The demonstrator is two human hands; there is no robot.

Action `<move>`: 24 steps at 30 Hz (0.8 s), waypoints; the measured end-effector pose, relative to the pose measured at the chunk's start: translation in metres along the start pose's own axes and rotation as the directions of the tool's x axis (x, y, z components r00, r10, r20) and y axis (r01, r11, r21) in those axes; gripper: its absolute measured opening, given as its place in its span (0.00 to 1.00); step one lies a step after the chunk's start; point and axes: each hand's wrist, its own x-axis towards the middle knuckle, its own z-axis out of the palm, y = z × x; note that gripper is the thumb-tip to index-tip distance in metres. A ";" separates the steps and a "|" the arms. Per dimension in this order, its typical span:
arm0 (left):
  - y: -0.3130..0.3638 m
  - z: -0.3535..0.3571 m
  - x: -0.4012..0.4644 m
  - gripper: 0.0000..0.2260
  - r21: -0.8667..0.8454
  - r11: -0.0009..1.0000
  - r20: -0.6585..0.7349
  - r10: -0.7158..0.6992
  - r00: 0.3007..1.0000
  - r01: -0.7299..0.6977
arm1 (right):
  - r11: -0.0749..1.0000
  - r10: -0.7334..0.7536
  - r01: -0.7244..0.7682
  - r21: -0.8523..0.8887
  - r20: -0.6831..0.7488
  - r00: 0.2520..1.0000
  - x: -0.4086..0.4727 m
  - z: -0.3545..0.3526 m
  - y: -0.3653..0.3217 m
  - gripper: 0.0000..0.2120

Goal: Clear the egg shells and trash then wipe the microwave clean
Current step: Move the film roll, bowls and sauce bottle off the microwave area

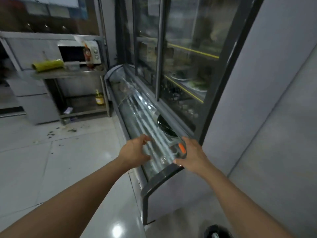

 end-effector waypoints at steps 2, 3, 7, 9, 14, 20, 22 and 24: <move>-0.030 -0.028 -0.002 0.27 -0.019 1.000 -0.023 -0.023 0.999 0.022 | 0.999 -0.029 0.030 -0.021 0.015 0.999 0.014 0.012 -0.036 0.43; -0.046 -0.042 -0.003 0.27 -0.027 0.999 -0.037 -0.037 0.999 0.036 | 0.999 -0.037 0.038 -0.027 0.024 0.999 0.020 0.017 -0.055 0.44; -0.103 -0.096 -0.006 0.27 -0.036 0.996 -0.076 -0.088 0.993 0.085 | 0.997 -0.076 0.077 -0.006 0.008 0.997 0.046 0.039 -0.128 0.44; -0.130 -0.123 -0.006 0.28 -0.036 0.994 -0.094 -0.104 0.990 0.101 | 0.995 -0.103 0.103 0.000 0.006 0.995 0.060 0.050 -0.165 0.43; -0.192 -0.188 -0.006 0.28 -0.018 0.988 -0.156 -0.155 0.976 0.154 | 0.986 -0.165 0.165 0.006 0.015 0.986 0.092 0.076 -0.248 0.44; -0.248 -0.250 0.007 0.29 -0.040 0.981 -0.215 -0.192 0.958 0.188 | 0.974 -0.226 0.226 -0.026 0.007 0.974 0.133 0.094 -0.322 0.45; -0.264 -0.265 0.017 0.29 -0.058 0.979 -0.236 -0.202 0.950 0.194 | 0.971 -0.238 0.239 -0.033 0.013 0.971 0.150 0.098 -0.339 0.45; -0.278 -0.277 0.027 0.29 -0.062 0.978 -0.260 -0.207 0.943 0.197 | 0.964 -0.261 0.261 -0.051 0.009 0.965 0.170 0.103 -0.355 0.44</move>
